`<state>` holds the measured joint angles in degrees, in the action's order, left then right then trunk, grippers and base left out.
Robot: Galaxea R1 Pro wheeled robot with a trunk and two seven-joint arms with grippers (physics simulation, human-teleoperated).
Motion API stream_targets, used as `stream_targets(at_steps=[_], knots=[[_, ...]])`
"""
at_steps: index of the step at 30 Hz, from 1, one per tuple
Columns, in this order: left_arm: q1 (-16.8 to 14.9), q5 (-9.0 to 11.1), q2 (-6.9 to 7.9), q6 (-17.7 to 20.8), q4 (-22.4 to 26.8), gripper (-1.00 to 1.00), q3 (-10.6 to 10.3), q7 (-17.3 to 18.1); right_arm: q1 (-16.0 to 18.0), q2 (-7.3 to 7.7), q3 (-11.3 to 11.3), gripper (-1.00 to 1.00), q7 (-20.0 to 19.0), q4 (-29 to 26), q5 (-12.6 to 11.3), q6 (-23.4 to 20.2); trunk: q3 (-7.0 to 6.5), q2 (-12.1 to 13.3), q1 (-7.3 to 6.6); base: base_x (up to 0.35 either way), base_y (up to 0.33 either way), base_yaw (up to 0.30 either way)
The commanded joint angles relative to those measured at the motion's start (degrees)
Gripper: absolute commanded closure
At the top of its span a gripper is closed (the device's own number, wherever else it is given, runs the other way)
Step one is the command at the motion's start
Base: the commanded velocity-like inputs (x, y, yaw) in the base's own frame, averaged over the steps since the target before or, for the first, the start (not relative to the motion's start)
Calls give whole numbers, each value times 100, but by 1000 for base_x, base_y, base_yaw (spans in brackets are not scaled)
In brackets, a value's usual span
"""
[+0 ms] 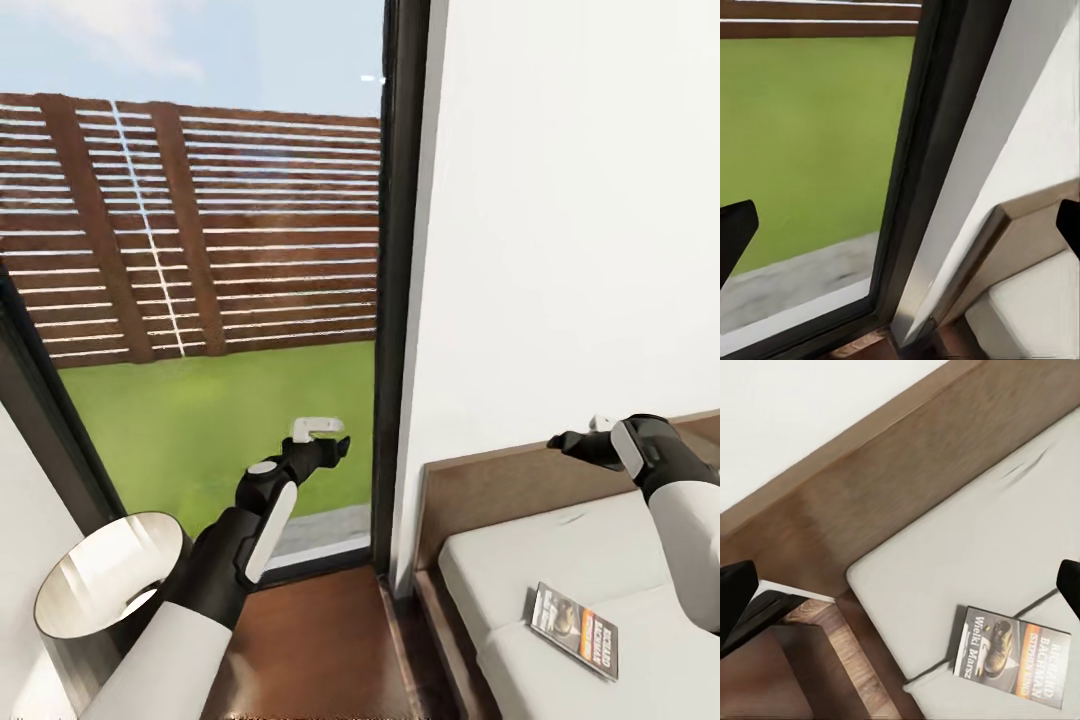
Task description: In the bedroom, move the book from the bed onto either nightstand, and place the two sandals side by side next to the bed.
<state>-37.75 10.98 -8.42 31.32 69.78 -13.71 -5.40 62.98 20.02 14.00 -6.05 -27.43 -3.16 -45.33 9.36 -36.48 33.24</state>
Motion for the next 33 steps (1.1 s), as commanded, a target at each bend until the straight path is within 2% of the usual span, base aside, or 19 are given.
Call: stream_targets(at_steps=[1, 15, 18, 20, 23, 33], knots=[[-9, 71, 5, 27, 7, -100, -52, -37, 4, 12, 18, -100, -6, -4, -33, -38, 1, 33, -21, 0, 0, 118], [-13, 132, 73, 32, 9, -100, -90, -5, 4, 51, 40, -100, -7, 4, -47, 14, -125, 594, -328, 0, 0, 55], [-13, 133, 76, 32, 9, -100, -89, -5, 4, 42, 103, -100, -11, 9, -52, 22, -154, 715, -394, 0, 0, -111], [-13, 133, 77, 32, 9, -100, -79, -5, 3, 38, 276, -100, -14, 9, -53, 29, -175, 795, -438, 0, 0, -174], [-13, 133, 78, 32, 9, -100, -73, -5, 0, 38, 369, -100, -23, 4, -52, 32, -207, 915, -504, 0, 0, -179], [-13, 133, 78, 32, 9, -100, -71, -5, 2, -4, 372, -100, -19, 1, -45, 45, -300, 1316, -724, 0, 0, -62]])
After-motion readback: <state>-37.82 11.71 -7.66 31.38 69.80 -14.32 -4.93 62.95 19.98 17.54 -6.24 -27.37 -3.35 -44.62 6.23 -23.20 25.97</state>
